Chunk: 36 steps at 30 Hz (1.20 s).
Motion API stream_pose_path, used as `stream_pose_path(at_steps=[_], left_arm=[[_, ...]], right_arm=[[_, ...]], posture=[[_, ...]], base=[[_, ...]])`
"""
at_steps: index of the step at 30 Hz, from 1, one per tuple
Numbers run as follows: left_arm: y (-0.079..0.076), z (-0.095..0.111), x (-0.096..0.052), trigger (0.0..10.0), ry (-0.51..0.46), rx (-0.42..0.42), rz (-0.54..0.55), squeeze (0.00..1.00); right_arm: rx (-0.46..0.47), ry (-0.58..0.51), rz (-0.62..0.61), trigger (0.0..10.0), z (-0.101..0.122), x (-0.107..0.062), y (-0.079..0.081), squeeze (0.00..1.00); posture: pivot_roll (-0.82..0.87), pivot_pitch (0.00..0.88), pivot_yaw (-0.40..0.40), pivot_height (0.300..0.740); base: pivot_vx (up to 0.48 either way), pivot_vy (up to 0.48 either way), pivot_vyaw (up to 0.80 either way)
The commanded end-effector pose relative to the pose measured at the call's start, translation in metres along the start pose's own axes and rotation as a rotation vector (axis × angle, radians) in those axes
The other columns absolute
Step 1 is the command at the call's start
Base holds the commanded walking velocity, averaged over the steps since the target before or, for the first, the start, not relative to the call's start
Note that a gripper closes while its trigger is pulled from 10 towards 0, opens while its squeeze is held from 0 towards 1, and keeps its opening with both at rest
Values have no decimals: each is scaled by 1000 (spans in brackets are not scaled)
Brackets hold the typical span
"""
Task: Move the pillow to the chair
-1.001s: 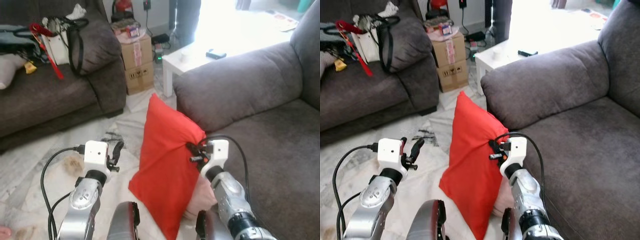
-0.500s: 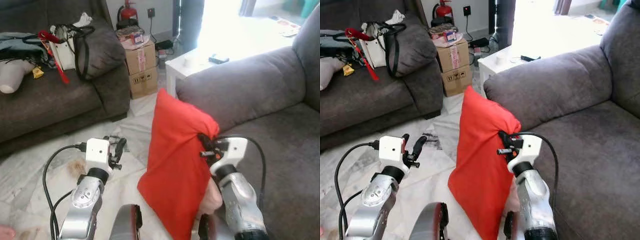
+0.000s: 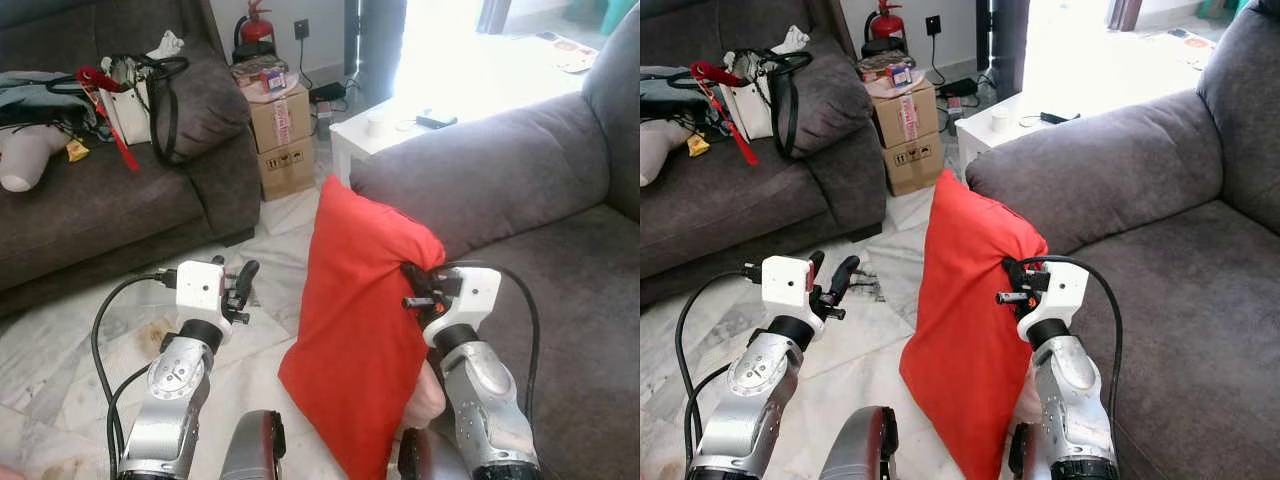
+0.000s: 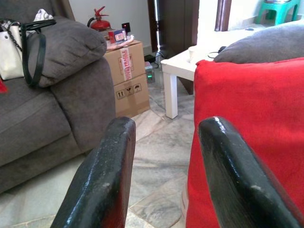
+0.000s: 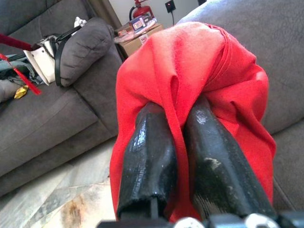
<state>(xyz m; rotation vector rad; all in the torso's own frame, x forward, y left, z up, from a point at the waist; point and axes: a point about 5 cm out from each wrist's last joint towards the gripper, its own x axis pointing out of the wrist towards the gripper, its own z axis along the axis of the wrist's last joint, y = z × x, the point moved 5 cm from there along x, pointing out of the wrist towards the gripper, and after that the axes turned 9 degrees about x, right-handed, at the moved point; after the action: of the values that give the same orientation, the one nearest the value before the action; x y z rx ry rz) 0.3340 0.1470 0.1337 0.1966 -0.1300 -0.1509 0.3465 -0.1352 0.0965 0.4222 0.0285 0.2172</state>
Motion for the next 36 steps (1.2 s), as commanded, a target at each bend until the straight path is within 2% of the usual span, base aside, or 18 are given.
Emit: stream_pose_path(at_steps=[1, 5, 26, 36], left_arm=[[2, -2, -1, 10000, 6, 5, -2, 0], [1, -2, -2, 10000, 4, 7, -6, 0], [5, -2, -4, 10000, 11, 15, -7, 0], [4, -3, -4, 10000, 13, 14, -11, 0]], right_arm=[[-35, -162, 99, 10000, 44, 6, 28, 0], [-38, -145, 116, 10000, 39, 5, 33, 0], [-3, -140, 107, 10000, 37, 7, 37, 0], [-3, -144, 111, 10000, 39, 8, 39, 0]], posture=[[2, 28, 82, 604], [12, 38, 78, 604], [19, 47, 92, 604], [12, 38, 90, 655]], base=[[0, 0, 0], [0, 0, 0], [0, 0, 0], [0, 0, 0]])
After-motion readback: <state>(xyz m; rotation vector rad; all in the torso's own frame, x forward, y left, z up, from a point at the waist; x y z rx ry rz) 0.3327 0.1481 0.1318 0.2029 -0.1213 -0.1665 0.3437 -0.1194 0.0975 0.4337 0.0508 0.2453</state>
